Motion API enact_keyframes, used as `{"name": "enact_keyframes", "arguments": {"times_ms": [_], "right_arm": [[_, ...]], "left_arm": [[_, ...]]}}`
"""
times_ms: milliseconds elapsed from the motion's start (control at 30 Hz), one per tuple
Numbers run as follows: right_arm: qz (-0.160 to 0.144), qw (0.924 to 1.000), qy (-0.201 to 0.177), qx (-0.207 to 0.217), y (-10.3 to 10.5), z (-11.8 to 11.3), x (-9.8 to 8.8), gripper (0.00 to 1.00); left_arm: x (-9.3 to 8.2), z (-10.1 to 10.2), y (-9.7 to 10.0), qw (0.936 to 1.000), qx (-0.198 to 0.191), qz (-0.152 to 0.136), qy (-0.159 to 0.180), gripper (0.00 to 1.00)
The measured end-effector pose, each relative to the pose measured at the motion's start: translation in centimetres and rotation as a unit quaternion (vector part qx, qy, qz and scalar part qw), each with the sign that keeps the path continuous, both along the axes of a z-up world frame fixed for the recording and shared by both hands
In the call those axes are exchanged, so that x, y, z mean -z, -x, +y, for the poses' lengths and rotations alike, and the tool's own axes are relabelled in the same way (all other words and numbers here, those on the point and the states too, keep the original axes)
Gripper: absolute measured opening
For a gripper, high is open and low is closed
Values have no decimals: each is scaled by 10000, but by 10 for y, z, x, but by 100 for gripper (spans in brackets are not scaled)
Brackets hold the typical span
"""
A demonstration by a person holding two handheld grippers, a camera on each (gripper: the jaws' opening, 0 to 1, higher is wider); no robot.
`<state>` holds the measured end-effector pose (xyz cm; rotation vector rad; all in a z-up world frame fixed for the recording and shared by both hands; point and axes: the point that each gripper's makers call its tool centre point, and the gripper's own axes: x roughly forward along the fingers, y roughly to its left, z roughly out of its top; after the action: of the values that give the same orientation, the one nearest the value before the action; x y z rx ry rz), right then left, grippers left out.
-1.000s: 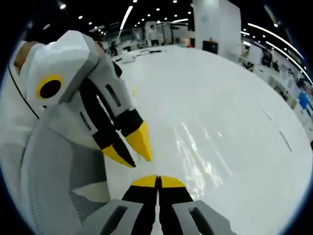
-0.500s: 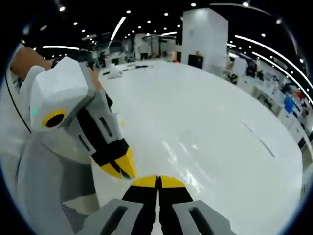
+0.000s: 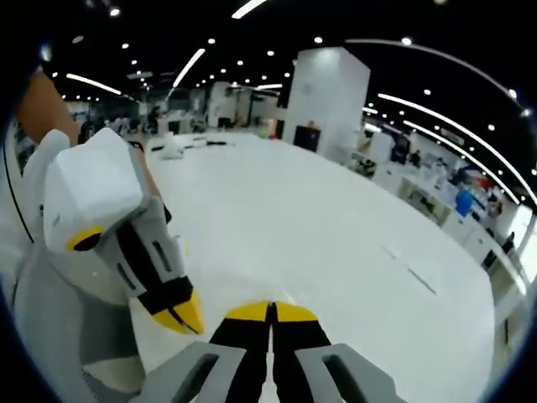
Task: Open the resealable bag by pulling the two sides of the seal apart until the entire bag opening is separated and visibly accessible.
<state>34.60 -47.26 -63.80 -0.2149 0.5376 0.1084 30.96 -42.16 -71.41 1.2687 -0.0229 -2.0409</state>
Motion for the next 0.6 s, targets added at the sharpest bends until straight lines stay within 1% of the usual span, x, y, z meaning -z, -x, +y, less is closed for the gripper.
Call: {"name": "enact_keyframes", "arguments": {"times_ms": [33,67,133,200,400,533,600], "right_arm": [[-75,9999,76,4,-1,-1,-3,0],[-192,9995,228,-41,-3,0,-7,0],[-231,9992,338,-48,-3,1,-8,0],[-301,9986,439,-61,-5,0,-10,0],[-461,9977,503,39,-8,-7,-19,0],[-459,9978,483,25,-9,-7,-18,0],[-456,9976,516,-34,-10,-7,-17,0]], "left_arm": [[0,-1,0,10000,-17,4,5,0],[-2,-2,0,10000,-61,36,15,0],[-4,-4,1,9999,-112,95,1,0],[-5,-5,2,9999,-119,90,-13,0],[-8,-10,-2,9996,-263,122,-5,0],[-8,-12,-7,9996,-270,37,21,0],[-8,-13,-11,9997,-214,-123,92,0]]}}
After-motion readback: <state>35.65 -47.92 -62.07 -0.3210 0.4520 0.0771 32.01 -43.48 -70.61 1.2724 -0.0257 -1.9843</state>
